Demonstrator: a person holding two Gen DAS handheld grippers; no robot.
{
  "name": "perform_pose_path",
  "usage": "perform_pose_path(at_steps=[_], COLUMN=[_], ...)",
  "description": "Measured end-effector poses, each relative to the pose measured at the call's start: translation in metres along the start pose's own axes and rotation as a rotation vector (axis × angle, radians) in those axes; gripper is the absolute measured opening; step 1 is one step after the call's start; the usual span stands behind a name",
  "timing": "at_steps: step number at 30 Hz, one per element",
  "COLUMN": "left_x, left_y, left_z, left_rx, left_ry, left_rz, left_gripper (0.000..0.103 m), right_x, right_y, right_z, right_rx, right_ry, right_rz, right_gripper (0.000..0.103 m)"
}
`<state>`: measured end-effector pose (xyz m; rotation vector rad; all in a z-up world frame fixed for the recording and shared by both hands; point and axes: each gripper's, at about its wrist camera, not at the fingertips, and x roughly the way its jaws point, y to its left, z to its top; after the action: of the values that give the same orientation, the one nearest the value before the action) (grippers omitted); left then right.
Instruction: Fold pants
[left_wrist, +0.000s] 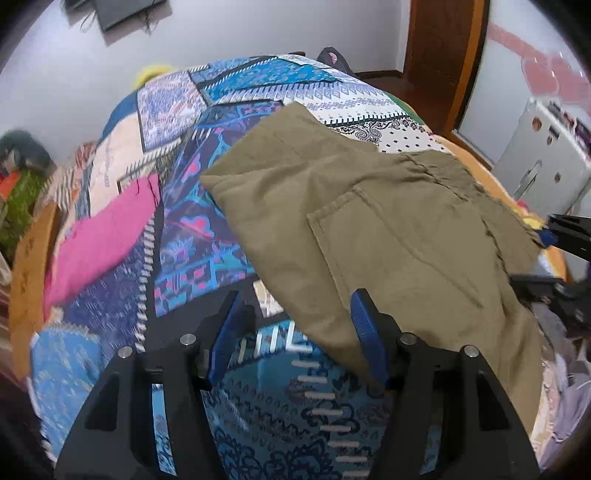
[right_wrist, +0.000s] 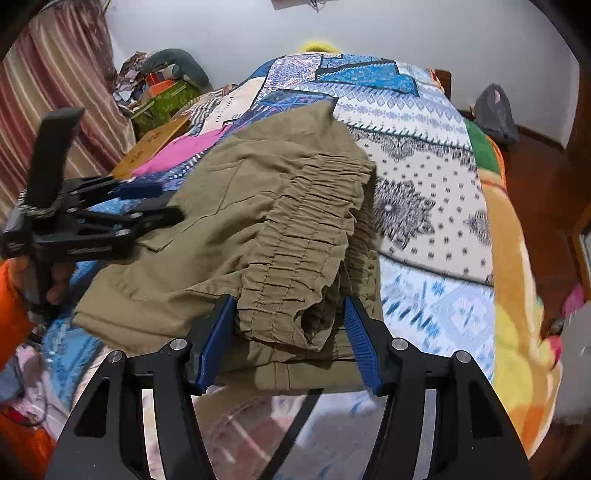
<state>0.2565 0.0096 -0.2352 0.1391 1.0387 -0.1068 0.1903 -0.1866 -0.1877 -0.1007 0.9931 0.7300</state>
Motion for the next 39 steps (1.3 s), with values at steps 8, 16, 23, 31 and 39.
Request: perform_pose_path(at_steps=[8, 16, 23, 31, 39], left_x=[0.008, 0.010, -0.010, -0.012, 0.038], left_y=[0.012, 0.021, 0.054, 0.099, 0.103], left_z=[0.000, 0.001, 0.007, 0.034, 0.028], left_rx=[-0.104, -0.175, -0.161, -0.220, -0.250], left_ry=[0.030, 0.014, -0.030, -0.085, 0.023], left_rz=[-0.053, -0.095, 0.009, -0.018, -0.030], left_gripper=[0.062, 0.061, 0.031, 0.027, 0.026], right_x=[0.030, 0.065, 0.029, -0.011, 0.045], right_y=[-0.020, -0.032, -0.035, 0.006, 0.031], right_z=[0.030, 0.066, 0.065, 0.056, 0.041], right_rx=[-0.069, -0.029, 0.010, 0.015, -0.035], right_ry=[0.017, 0.040, -0.017, -0.111, -0.001], right_rz=[-0.047, -0.089, -0.096, 0.005, 0.080], right_gripper=[0.056, 0.056, 0.056, 0.049, 0.036])
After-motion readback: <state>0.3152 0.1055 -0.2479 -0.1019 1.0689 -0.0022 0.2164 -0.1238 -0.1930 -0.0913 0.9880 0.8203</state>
